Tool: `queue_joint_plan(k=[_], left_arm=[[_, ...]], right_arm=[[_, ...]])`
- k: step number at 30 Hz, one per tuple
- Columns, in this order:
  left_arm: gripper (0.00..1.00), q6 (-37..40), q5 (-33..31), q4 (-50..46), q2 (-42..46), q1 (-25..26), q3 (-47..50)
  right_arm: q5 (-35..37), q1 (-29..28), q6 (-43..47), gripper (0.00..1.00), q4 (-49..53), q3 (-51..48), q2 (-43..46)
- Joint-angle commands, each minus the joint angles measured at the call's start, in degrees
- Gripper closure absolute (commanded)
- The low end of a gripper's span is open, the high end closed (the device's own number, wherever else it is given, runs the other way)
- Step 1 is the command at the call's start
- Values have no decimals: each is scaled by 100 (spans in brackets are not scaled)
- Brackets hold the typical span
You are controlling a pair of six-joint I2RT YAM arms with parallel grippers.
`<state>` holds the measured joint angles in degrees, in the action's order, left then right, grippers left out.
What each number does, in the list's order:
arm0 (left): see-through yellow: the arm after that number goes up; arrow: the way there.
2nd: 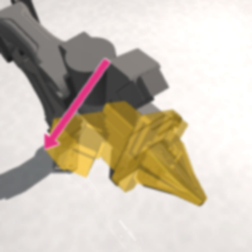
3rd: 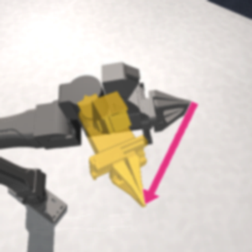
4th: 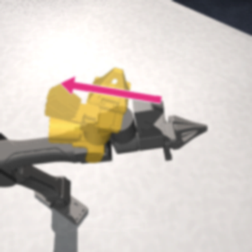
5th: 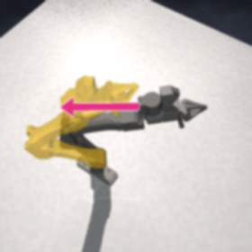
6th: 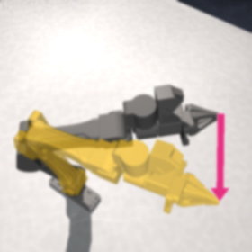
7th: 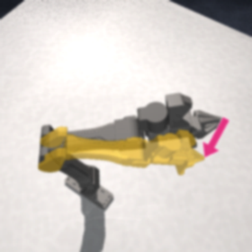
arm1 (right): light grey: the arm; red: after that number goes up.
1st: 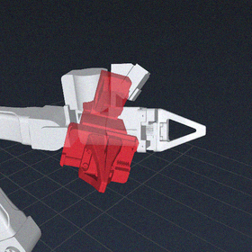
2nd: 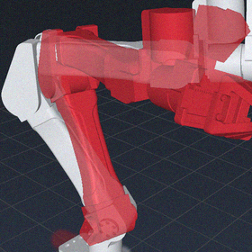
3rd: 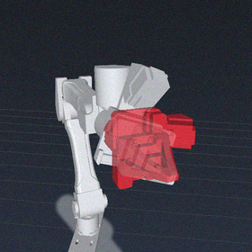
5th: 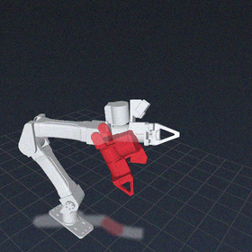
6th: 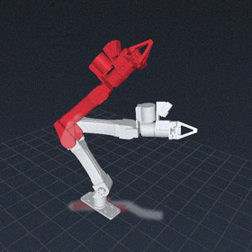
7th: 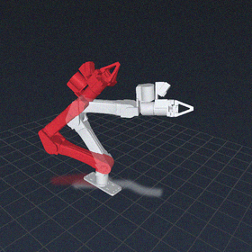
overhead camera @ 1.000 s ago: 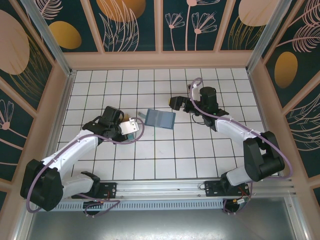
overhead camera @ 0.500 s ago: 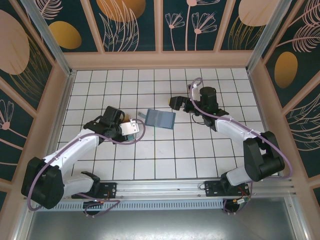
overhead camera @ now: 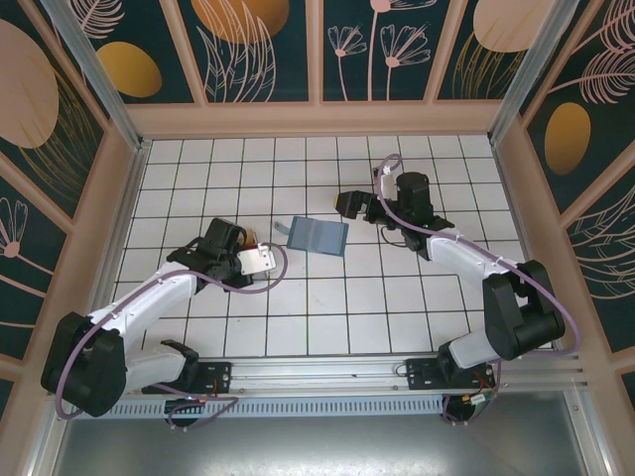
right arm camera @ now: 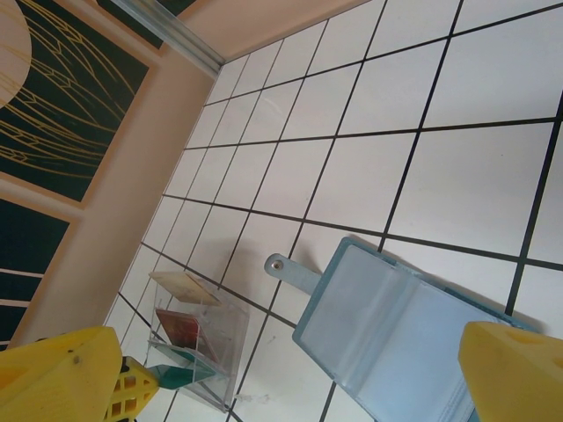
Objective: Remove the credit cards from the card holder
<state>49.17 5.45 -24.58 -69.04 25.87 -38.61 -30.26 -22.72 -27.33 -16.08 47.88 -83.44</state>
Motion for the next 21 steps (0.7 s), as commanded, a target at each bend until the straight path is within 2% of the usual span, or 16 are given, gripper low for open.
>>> queue_joint_plan(k=[1,3,5,8,15,19,21], left_arm=[[100,-140,-52,264,-4,-12,-1],[100,-290,-229,417,-13,-12,38],[86,-401,-311,497,9,-16,53],[78,-449,-377,545,60,-12,127],[75,-611,-512,638,266,-12,217],[69,-1172,-433,762,299,-20,-87],[65,-1735,-591,933,223,-18,-302]], right_arm=[[-156,-22,-2,1,-40,186,-50],[-156,-30,-18,1,-43,169,-41],[-164,-29,-18,1,-43,156,-32],[-155,-24,-42,1,-83,112,-22],[-182,-29,-62,1,-106,116,-36],[-138,-26,-242,1,49,200,-86],[-248,-23,-185,1,386,413,-230]])
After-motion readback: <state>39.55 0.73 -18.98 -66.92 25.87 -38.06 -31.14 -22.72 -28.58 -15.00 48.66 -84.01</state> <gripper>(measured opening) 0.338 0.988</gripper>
